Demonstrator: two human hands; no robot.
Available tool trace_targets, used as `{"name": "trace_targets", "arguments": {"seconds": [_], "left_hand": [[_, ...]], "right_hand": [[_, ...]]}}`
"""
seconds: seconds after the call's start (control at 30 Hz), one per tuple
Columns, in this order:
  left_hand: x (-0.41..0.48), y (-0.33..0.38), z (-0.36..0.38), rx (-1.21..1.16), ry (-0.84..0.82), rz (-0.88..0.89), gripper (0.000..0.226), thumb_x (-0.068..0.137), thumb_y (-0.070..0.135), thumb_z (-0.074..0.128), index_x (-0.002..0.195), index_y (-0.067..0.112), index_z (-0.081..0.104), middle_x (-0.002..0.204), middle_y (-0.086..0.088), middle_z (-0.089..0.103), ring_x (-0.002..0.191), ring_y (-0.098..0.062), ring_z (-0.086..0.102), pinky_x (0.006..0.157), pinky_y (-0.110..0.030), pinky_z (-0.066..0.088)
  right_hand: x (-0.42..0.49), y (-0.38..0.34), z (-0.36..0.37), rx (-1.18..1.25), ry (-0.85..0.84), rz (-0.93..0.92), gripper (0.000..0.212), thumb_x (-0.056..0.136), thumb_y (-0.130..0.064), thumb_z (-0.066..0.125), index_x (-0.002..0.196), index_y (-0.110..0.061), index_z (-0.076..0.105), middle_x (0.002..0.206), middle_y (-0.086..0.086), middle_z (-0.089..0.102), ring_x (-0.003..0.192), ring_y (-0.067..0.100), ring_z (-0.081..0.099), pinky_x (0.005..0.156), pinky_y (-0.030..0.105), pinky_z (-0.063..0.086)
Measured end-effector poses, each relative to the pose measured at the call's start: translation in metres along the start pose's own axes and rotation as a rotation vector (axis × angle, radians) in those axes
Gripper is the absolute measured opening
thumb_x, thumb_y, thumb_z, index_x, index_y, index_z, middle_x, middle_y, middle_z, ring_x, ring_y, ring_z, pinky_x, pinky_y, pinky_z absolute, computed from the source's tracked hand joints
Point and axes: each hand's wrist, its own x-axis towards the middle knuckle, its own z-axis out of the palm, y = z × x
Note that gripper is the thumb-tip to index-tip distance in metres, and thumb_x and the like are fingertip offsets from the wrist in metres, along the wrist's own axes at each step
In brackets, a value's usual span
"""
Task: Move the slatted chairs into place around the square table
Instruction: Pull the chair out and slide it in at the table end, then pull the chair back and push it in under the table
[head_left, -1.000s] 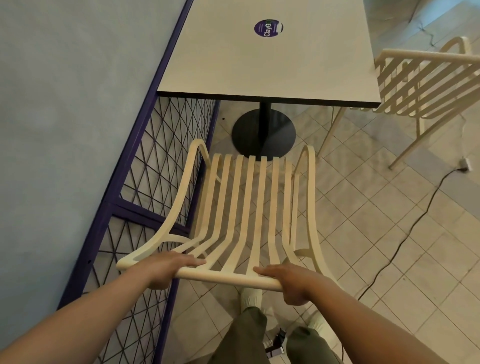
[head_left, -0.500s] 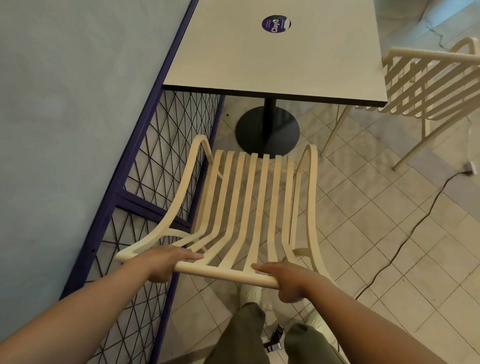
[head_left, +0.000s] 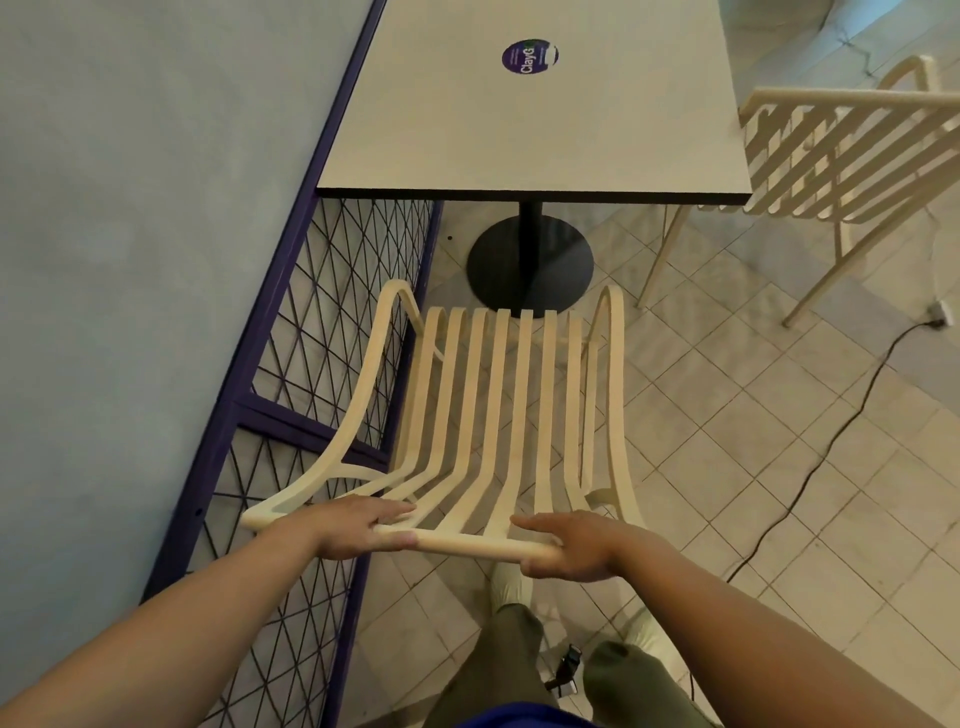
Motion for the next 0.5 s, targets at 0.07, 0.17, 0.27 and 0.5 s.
{"name": "trace_targets", "arguments": {"seconds": [0.07,0.17,0.27,0.5], "left_hand": [[0.000,0.010,0.000,-0.001,0.030,-0.025,0.107,0.059,0.103,0.031,0.152,0.051,0.030,0.157,0.010,0.040,0.137,-0.014,0.042,0.109,-0.040,0.037],[0.001,0.029,-0.002,0.013,0.069,-0.049,0.108,0.058,0.103,0.029,0.151,0.049,0.032,0.158,0.006,0.039,0.140,-0.017,0.040,0.112,-0.043,0.036],[-0.002,0.056,-0.003,0.016,0.109,-0.075,0.085,0.078,0.088,0.043,0.151,0.046,0.035,0.160,0.004,0.036,0.143,-0.020,0.036,0.113,-0.044,0.034],[0.000,0.152,-0.005,0.011,0.163,-0.045,0.060,0.098,0.055,0.052,0.151,0.030,0.042,0.157,0.000,0.040,0.142,-0.022,0.038,0.112,-0.040,0.034]], "right_hand": [[-0.006,0.005,-0.006,0.010,0.034,0.011,0.073,0.090,-0.060,0.056,0.153,-0.043,0.024,0.158,-0.001,0.035,0.141,0.025,0.035,0.113,0.045,0.028],[-0.014,0.014,-0.017,-0.050,0.072,0.013,0.069,0.092,-0.062,0.052,0.153,-0.038,0.029,0.158,0.001,0.036,0.143,0.026,0.032,0.115,0.046,0.026],[-0.021,0.023,-0.027,-0.050,0.104,-0.014,0.065,0.095,-0.058,0.051,0.152,-0.032,0.034,0.157,0.000,0.036,0.144,0.024,0.032,0.116,0.044,0.027],[-0.057,0.070,-0.047,-0.047,0.194,-0.009,0.061,0.099,-0.052,0.047,0.151,-0.024,0.037,0.155,0.005,0.040,0.142,0.027,0.036,0.115,0.043,0.030]]}}
